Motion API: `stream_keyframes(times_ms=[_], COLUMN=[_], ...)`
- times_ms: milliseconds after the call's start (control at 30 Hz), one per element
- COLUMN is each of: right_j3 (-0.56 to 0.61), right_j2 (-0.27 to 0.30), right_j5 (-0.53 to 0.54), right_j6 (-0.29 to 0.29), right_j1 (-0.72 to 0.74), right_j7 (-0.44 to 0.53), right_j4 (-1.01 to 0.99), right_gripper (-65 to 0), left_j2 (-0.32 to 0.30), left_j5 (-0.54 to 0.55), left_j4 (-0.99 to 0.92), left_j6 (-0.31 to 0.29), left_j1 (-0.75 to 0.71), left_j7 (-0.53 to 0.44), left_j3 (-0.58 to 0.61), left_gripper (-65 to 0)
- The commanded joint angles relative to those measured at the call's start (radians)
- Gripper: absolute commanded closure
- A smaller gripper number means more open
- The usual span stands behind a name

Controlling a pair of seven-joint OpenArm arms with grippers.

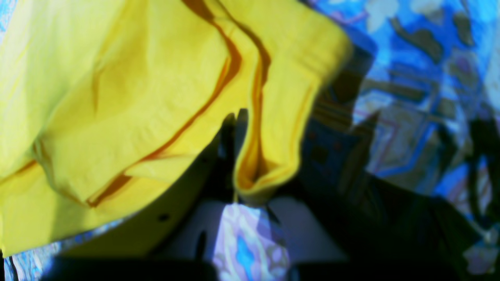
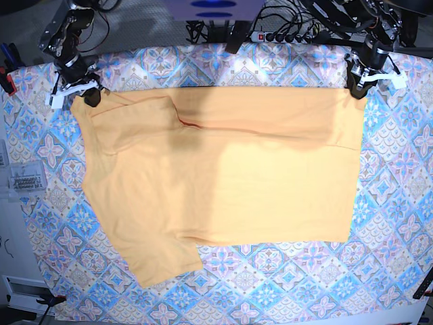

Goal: Fold the T-shirt properly
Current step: 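Pull the grasped shirt edge toward the robot with both grippers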

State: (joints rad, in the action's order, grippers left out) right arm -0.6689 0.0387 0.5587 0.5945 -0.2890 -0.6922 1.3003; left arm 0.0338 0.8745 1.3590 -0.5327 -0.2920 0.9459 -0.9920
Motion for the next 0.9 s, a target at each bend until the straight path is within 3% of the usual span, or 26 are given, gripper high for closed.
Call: stream_keyframes(times_ms=[0, 100, 300, 700, 867], right_j3=[-0.009, -0.009, -0.044, -0.082, -0.082], right_j2=[0.014, 0.028, 0.031, 0.031, 0.031], right_j5=[0.001, 0.002, -0.002, -0.004, -0.006], right_j6=[-0.002, 0.000, 0.091, 0.104, 0.104], right_j1=[-0.011, -0.034, -0.074, -0.137, -0.158], right_j7=[0.007, 0.009, 0.010, 0.012, 0.012], right_j4=[0.015, 0.015, 0.015, 0.009, 0.008], right_gripper=[0.0, 0.0, 0.0, 0.0, 0.0], left_j2=[-0.012, -0.012, -0.012, -0.013, -0.013], left_j5=[0.019, 0.024, 0.019, 0.018, 0.016], left_j4=[0.020, 0.020, 0.020, 0.020, 0.020], left_j6=[-0.017, -0.019, -0.056, -0.079, -0.122], left_j1=[-0.008, -0.042, -0.089, -0.180, -0.206], left_j7=[-0.015, -0.015, -0.015, -0.015, -0.020], left_j3=[-0.003, -0.005, -0.005, -0.005, -0.005], left_gripper=[0.0, 0.0, 0.0, 0.0, 0.0])
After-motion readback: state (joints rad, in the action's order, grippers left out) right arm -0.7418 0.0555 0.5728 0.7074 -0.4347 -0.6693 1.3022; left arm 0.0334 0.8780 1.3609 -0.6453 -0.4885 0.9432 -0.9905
